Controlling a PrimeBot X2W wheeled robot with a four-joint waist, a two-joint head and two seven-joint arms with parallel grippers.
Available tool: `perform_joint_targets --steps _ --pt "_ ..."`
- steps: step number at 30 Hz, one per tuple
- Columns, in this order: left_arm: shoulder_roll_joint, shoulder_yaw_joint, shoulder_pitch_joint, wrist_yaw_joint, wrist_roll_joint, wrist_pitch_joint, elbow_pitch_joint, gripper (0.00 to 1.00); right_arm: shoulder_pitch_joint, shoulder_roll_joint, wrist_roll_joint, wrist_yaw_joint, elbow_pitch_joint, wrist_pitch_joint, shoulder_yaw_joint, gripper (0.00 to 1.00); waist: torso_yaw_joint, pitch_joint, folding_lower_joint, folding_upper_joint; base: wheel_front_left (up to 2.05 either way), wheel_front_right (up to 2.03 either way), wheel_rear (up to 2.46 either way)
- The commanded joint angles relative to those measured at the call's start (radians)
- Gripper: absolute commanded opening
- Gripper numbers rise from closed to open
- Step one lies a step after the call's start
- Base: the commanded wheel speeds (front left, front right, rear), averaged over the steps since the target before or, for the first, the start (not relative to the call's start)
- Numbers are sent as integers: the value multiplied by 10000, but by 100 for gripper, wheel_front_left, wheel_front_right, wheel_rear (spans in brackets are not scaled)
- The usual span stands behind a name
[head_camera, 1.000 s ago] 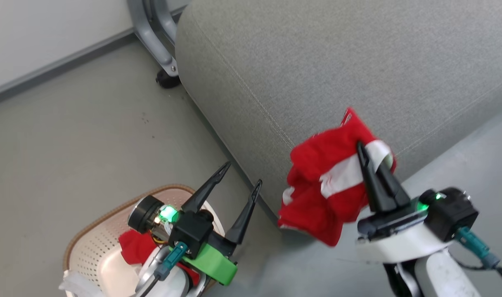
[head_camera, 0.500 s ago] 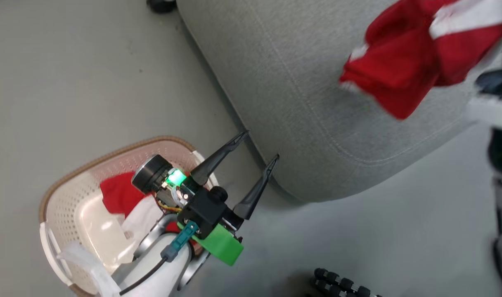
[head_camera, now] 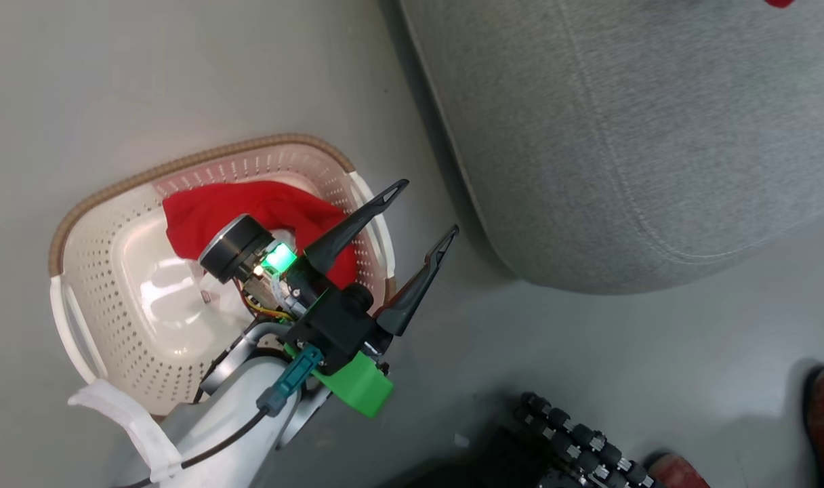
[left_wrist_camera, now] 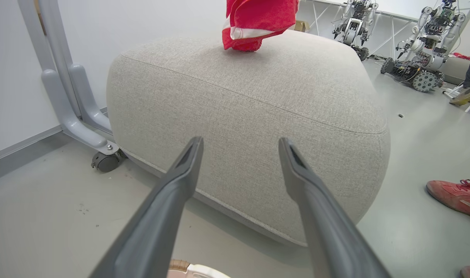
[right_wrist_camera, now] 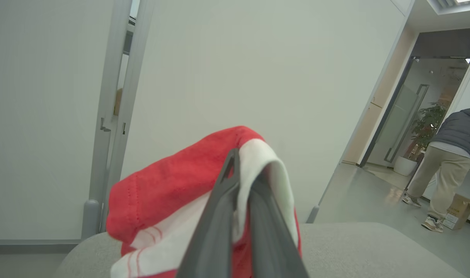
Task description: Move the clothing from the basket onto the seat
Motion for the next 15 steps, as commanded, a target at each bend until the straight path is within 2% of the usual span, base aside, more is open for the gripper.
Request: perform_joint_targets --steps 1,8,13,14,15 --pt "116 3 -260 -30 118 61 -88 100 -92 -56 -20 -3 410 -33 -51 0 568 886 -2 0 0 0 0" --pt "207 90 -437 128 125 107 -189 100 122 237 314 -3 3091 -35 -360 0 808 1354 -2 0 0 0 0" --pt "158 -20 -486 142 103 69 -102 100 263 865 826 -3 3839 -35 -1322 0 922 1410 -2 0 0 0 0" --pt "137 -32 -518 139 86 53 -80 100 401 986 774 -3 3881 -35 -1511 92 925 1400 -2 0 0 0 0" --pt "123 -42 -561 137 76 40 -49 100 479 1079 710 -3 3802 -35 -1707 100 928 1390 -2 0 0 0 0"
